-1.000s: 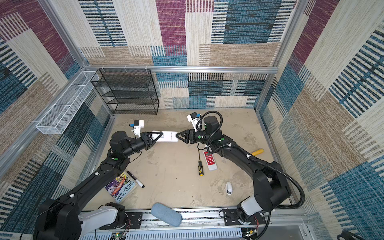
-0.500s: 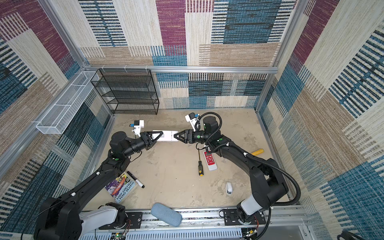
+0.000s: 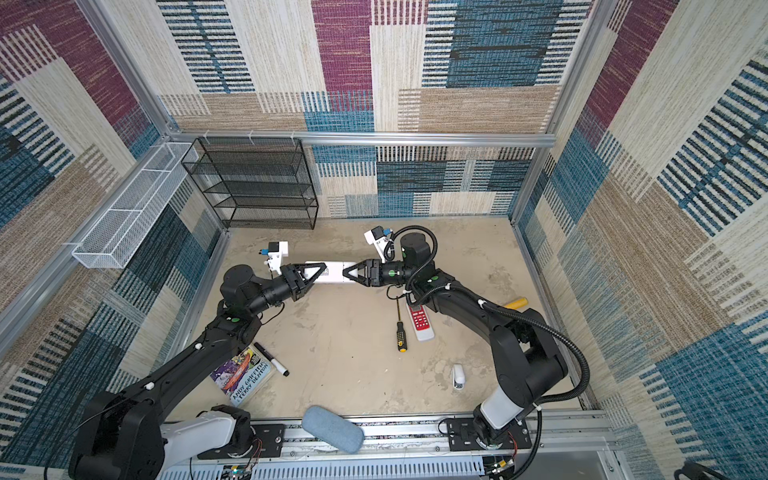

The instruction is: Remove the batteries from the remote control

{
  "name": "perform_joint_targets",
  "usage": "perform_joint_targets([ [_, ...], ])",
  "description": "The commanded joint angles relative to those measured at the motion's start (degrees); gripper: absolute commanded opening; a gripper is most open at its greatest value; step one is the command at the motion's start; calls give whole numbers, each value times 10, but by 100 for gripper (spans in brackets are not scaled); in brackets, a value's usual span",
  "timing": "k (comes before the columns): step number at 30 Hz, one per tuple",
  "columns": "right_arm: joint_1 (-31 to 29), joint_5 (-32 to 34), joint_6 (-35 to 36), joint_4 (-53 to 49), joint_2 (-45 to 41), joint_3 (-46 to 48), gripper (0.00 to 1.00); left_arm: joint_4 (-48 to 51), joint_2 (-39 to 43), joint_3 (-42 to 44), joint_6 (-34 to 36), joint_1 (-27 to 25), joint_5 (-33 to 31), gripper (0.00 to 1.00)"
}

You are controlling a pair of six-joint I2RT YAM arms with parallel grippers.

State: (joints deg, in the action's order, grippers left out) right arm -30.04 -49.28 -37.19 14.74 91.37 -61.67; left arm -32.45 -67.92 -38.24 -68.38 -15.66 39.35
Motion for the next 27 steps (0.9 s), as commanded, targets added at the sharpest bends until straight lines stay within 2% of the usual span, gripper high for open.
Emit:
perform_joint_targets([
  [1,0,6,-5,22,1,4,48,-47,4,0,-9,0,9,3],
  [8,4,15,-6,18,-1,10,44,-53,7,-3,-16,1,9,2],
  [22,16,-7,-10,22,-1,4,48,-43,8,-2,-14,1,2,2],
  [27,15,-2,-10,13,-1,4,47,-32,5,-4,-7,1,-6,2],
])
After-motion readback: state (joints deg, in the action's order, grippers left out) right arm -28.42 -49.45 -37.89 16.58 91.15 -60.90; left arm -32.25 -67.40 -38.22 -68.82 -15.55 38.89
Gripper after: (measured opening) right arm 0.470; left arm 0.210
